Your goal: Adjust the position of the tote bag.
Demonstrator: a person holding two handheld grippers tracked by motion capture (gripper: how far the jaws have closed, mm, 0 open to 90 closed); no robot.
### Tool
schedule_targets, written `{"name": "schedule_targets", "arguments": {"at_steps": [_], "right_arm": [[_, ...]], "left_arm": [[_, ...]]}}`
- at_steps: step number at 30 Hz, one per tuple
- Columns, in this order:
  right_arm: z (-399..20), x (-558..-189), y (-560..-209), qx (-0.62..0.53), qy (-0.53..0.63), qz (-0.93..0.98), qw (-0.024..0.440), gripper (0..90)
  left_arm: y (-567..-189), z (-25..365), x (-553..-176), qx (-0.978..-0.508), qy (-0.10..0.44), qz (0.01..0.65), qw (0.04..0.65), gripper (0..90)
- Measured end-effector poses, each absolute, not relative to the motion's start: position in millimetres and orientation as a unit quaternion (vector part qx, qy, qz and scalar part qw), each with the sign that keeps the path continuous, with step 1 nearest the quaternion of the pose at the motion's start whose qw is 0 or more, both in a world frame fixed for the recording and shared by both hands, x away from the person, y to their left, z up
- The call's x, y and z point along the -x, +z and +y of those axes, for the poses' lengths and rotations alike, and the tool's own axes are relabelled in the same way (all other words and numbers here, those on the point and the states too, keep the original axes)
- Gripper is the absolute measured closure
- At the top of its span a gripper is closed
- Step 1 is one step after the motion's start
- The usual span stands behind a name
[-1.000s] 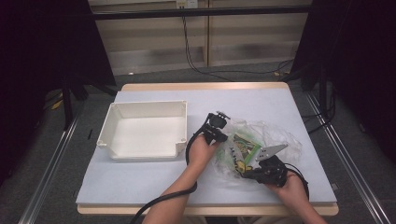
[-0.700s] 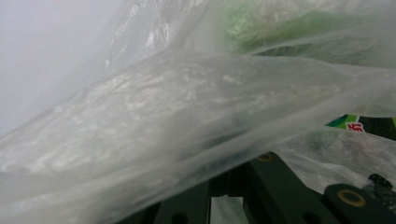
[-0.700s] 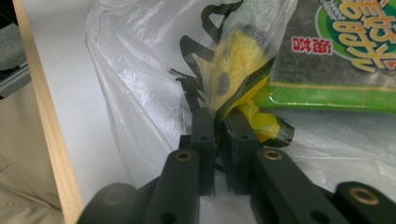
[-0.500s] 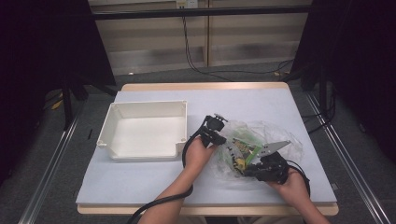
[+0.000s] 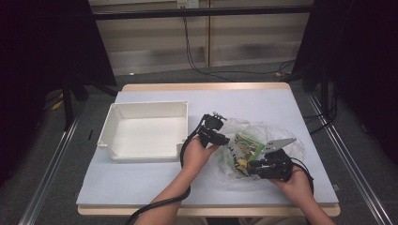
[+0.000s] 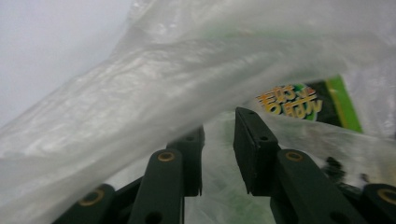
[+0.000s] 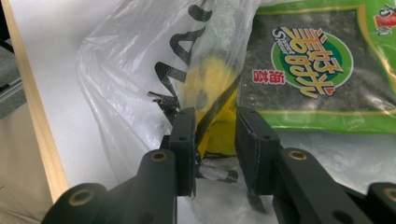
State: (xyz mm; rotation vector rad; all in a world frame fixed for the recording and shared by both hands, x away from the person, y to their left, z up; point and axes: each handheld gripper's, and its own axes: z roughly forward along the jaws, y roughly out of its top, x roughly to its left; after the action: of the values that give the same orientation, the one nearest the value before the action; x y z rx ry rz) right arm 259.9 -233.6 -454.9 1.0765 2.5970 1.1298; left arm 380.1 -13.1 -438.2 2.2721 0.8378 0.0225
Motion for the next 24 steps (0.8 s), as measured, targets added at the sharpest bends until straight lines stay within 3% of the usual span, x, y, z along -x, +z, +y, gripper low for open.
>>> {"name": "schedule_targets", "arguments": {"at_steps": [15,21,24], "right_arm": [[-214,-262,-458,-0.341,0.376,0.861,0.035,88.6],[-211,-263,-462,-0.334,0.377,0.863,0.036,87.5],[-215,-263,-458,-0.342,0.379,0.859,0.043,78.6]], "left_arm": [[-424,-20,-355,-0.88,-0.001,0.285,0.38,58.3],[-440,-22,-351,-0.892,-0.013,0.275,0.36,65.4],[-445,-20,-349,-0.898,-0.011,0.273,0.345,72.8]]}}
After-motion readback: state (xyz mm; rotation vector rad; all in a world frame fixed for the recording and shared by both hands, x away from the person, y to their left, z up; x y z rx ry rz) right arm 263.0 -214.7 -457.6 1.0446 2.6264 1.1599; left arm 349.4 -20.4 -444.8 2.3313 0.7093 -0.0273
